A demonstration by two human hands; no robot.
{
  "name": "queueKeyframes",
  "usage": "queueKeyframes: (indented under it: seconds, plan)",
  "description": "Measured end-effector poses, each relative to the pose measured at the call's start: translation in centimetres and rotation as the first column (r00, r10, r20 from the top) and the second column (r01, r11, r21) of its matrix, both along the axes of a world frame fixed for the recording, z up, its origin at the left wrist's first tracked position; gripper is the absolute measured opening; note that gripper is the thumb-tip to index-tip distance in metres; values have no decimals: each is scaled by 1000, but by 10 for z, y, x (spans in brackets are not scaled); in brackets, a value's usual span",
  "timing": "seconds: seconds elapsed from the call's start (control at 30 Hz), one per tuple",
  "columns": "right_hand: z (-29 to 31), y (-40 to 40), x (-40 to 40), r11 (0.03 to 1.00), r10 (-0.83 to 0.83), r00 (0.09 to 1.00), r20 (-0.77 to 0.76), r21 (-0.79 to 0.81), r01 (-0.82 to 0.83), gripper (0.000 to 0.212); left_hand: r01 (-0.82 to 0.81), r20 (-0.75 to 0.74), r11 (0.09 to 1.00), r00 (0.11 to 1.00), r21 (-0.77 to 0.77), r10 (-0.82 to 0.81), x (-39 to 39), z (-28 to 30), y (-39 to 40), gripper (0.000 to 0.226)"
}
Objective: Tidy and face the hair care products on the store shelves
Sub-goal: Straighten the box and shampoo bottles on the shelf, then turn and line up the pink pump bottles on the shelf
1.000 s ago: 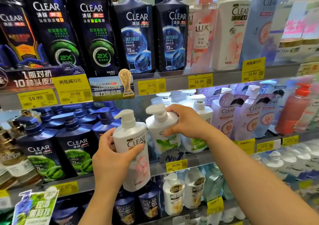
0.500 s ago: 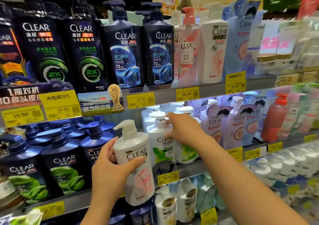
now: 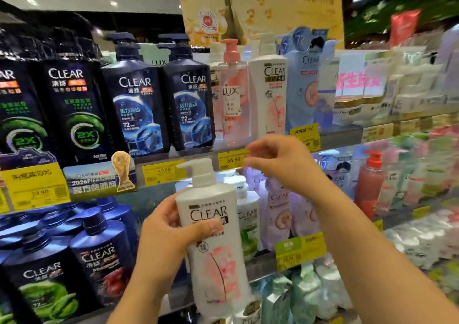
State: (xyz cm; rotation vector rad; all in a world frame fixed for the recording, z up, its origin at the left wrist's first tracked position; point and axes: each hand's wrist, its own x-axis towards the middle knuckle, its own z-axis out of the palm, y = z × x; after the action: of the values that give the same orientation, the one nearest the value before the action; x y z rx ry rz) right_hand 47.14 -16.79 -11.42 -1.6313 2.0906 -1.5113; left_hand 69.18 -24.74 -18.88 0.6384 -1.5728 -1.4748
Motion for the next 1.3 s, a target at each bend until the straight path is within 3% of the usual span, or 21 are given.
queueKeyframes:
  seconds: [0.13,0.27,0.37,0.5,0.6,0.7,0.83,1.0,1.17,1.3]
  plan:
    - [75,3,-29,987,41,999,7,-153,-39,25,28,-40,997,999,-70,-31,-30,35,15,63]
    - [132,-26,-40,983,37,982,-187,-169,-69,51,-29,-91,989,996,-143,16,-54,64,22,57]
    - [154,-56,-44,980,-9,943,-332,-192,-58,52,-69,-123,984,991,-166,48,-65,80,22,52]
    - [173,-84,-42,995,-96,834,-543,-23,100,59,-87,-133,979,989,-185,63,-76,93,17,49]
    - [177,-96,-40,994,15,890,-455,105,37,64,-109,-127,978,988,-179,86,-78,97,15,50]
    - [179,-96,-42,994,64,914,-402,109,-22,79,-143,-125,971,985,-191,120,-77,100,14,49]
    - [175,-86,-41,995,57,866,-496,101,-8,51,-189,-141,956,977,-224,160,-71,109,9,49]
    - [164,-72,-47,992,117,914,-389,79,-93,83,-230,-182,937,966,-264,186,-65,128,3,50]
    - [153,-52,-50,972,208,933,-294,-46,-231,87,-281,-217,895,952,-346,215,-66,153,-3,58]
    - [155,-23,-57,922,256,955,-149,-259,-287,80,-318,-255,850,940,-419,226,-70,175,-9,54]
